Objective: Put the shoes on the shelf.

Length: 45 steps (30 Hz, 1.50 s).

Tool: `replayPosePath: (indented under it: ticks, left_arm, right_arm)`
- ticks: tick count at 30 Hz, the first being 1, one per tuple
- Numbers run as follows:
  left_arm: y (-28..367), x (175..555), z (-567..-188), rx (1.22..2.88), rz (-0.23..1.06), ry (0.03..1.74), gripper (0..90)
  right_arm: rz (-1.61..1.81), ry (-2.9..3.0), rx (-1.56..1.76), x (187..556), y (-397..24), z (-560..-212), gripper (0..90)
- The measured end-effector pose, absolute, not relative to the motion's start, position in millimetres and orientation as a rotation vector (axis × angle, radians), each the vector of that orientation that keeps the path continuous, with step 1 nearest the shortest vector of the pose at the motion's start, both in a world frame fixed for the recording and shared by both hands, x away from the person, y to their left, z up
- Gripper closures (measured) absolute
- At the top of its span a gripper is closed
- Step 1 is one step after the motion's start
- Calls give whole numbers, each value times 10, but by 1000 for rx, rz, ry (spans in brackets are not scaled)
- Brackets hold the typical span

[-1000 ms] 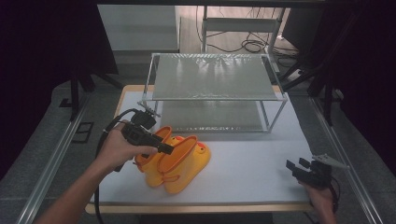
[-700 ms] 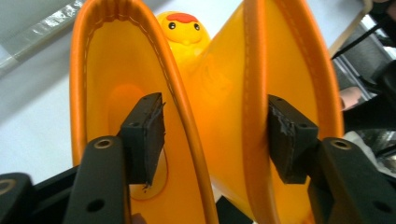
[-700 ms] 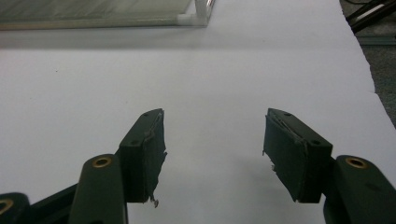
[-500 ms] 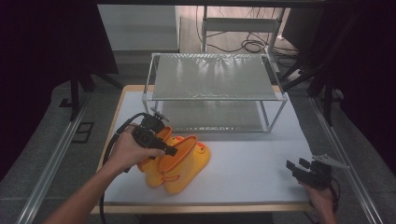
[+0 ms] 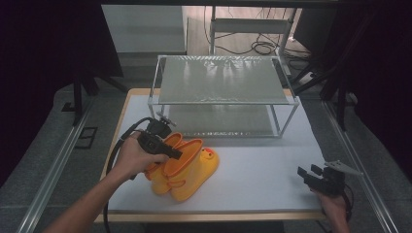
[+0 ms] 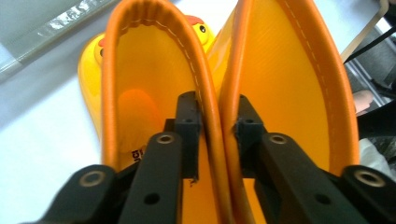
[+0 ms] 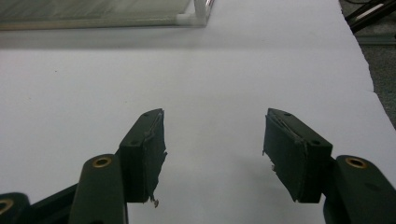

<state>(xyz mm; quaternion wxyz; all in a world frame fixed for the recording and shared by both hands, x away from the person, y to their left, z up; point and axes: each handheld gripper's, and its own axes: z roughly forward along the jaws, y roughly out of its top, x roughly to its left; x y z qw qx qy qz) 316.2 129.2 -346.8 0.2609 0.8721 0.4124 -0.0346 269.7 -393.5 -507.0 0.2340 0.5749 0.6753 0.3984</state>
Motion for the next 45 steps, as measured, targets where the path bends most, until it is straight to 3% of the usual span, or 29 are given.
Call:
replayPosePath:
  ticks: [9, 21, 45]
  left_arm:
    - [1445, 3266, -3475, 2254, -166, 1159, 821]
    - [1301, 3329, -3213, 2213, -239, 1067, 823]
    - [861, 3376, -2554, 2212, -204, 908, 822]
  right_arm:
    - [1092, 1846, 1586, 2704, -3943, -5076, 379]
    - [1098, 1830, 1598, 2688, -3984, -5061, 380]
    - [1103, 1819, 1609, 2683, -4016, -5057, 384]
